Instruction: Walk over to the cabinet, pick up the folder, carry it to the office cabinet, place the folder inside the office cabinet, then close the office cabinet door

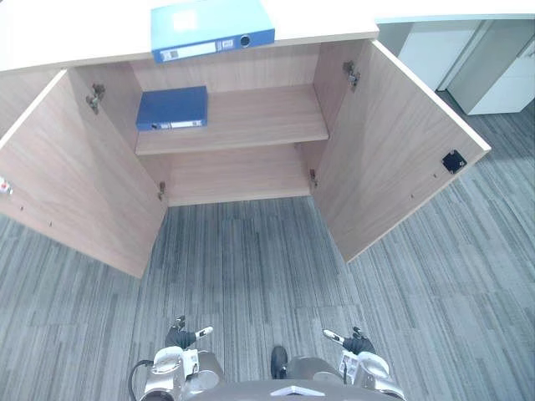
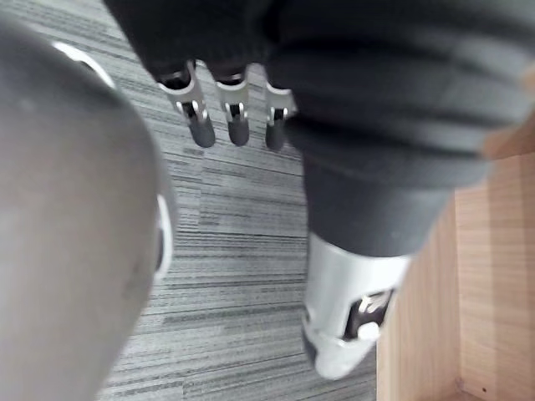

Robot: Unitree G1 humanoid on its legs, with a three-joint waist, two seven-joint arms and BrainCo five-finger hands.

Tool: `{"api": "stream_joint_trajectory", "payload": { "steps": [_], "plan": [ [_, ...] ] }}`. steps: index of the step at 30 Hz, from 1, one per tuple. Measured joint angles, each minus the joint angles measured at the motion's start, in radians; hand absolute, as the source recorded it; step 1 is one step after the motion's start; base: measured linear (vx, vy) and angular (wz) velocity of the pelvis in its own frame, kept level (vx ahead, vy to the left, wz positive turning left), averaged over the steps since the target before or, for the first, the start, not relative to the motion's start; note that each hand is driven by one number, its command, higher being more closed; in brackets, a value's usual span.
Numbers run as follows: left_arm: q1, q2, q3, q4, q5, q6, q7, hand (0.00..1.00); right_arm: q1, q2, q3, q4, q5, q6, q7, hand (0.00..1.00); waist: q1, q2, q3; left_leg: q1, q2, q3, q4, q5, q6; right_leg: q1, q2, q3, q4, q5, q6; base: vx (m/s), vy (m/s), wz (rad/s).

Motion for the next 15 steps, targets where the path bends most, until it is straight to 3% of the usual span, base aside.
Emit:
{"api": "stream_joint_trajectory", "payload": {
  "steps": [3, 4, 6, 7, 8, 9, 10, 11, 13, 15],
  "plan": [
    [0.000, 0.001, 0.009, -0.003, 0.000, -0.001, 0.000, 0.00, -0.006, 0.016, -0.008, 0.000, 0.000, 0.003, -0.001, 0.00, 0.027, -0.008, 0.004, -0.057, -0.058, -0.004, -0.230, -0.001, -0.008, 0.071, -0.026, 0.033, -0.048, -0.011, 0.019, 0.31, 0.124, -0.45],
    [0.000, 0.001, 0.007, -0.003, -0.001, -0.003, 0.000, 0.00, 0.000, 0.017, -0.010, 0.003, 0.000, 0.003, -0.002, 0.00, 0.028, -0.012, -0.001, -0.067, -0.098, -0.009, -0.386, 0.042, 0.000, 0.098, -0.048, 0.036, -0.072, -0.026, 0.044, 0.33, 0.192, -0.19],
    [0.004, -0.004, 0.010, -0.002, -0.002, -0.003, 0.000, 0.00, 0.005, 0.014, -0.010, 0.004, 0.000, 0.002, -0.003, 0.00, 0.028, -0.006, -0.009, -0.077, -0.127, -0.034, -0.501, 0.118, 0.034, 0.122, -0.062, 0.047, -0.081, -0.057, 0.082, 0.37, 0.251, -0.20],
    [0.008, -0.002, 0.020, -0.001, -0.004, -0.003, 0.000, 0.00, 0.016, 0.021, -0.010, 0.004, 0.000, 0.003, -0.003, 0.00, 0.036, -0.020, -0.026, -0.069, -0.148, -0.034, -0.495, 0.177, 0.052, 0.126, -0.085, 0.059, -0.059, -0.092, 0.107, 0.40, 0.289, -0.22],
    [0.009, -0.002, 0.023, -0.001, -0.004, -0.002, -0.001, 0.00, 0.023, 0.025, -0.011, 0.004, 0.000, 0.003, -0.003, 0.00, 0.038, -0.026, -0.036, -0.067, -0.155, -0.030, -0.494, 0.187, 0.054, 0.125, -0.095, 0.062, -0.050, -0.102, 0.115, 0.46, 0.294, -0.21],
    [0.010, 0.006, 0.027, 0.002, -0.021, -0.001, -0.002, 0.00, 0.041, 0.037, -0.013, 0.004, 0.000, 0.003, -0.002, 0.00, 0.042, -0.049, -0.052, -0.052, -0.182, -0.012, -0.482, 0.173, 0.069, 0.115, -0.129, 0.064, 0.014, -0.129, 0.141, 0.48, 0.272, -0.14],
    [0.009, 0.017, 0.027, 0.017, -0.033, 0.002, -0.002, 0.00, 0.042, 0.042, -0.017, 0.003, 0.000, 0.002, -0.002, 0.00, 0.043, -0.068, -0.058, -0.013, -0.203, 0.001, -0.484, 0.139, 0.081, 0.064, -0.155, 0.060, 0.173, -0.136, 0.153, 0.47, 0.268, -0.12],
    [0.008, 0.019, 0.026, 0.020, -0.036, 0.002, -0.002, 0.00, 0.042, 0.044, -0.020, 0.002, 0.000, 0.002, -0.001, 0.00, 0.041, -0.071, -0.058, -0.003, -0.206, 0.002, -0.485, 0.131, 0.083, 0.049, -0.159, 0.057, 0.218, -0.136, 0.153, 0.44, 0.261, -0.08],
    [0.004, 0.037, 0.026, 0.035, -0.052, 0.008, -0.001, 0.00, 0.040, 0.059, -0.030, -0.013, 0.000, 0.000, 0.000, 0.00, 0.038, -0.087, -0.053, 0.075, -0.230, 0.007, -0.487, 0.069, 0.094, -0.119, -0.195, 0.060, 0.637, -0.107, 0.190, 0.42, 0.203, 0.03],
    [0.009, 0.041, 0.026, 0.036, -0.062, 0.010, -0.001, 0.00, 0.040, 0.069, -0.029, -0.035, -0.001, -0.001, 0.000, 0.00, 0.029, -0.097, -0.055, 0.143, -0.236, 0.008, -0.505, 0.050, 0.094, -0.212, -0.209, 0.043, 0.812, -0.120, 0.181, 0.40, 0.082, 0.18]
  ]
}}
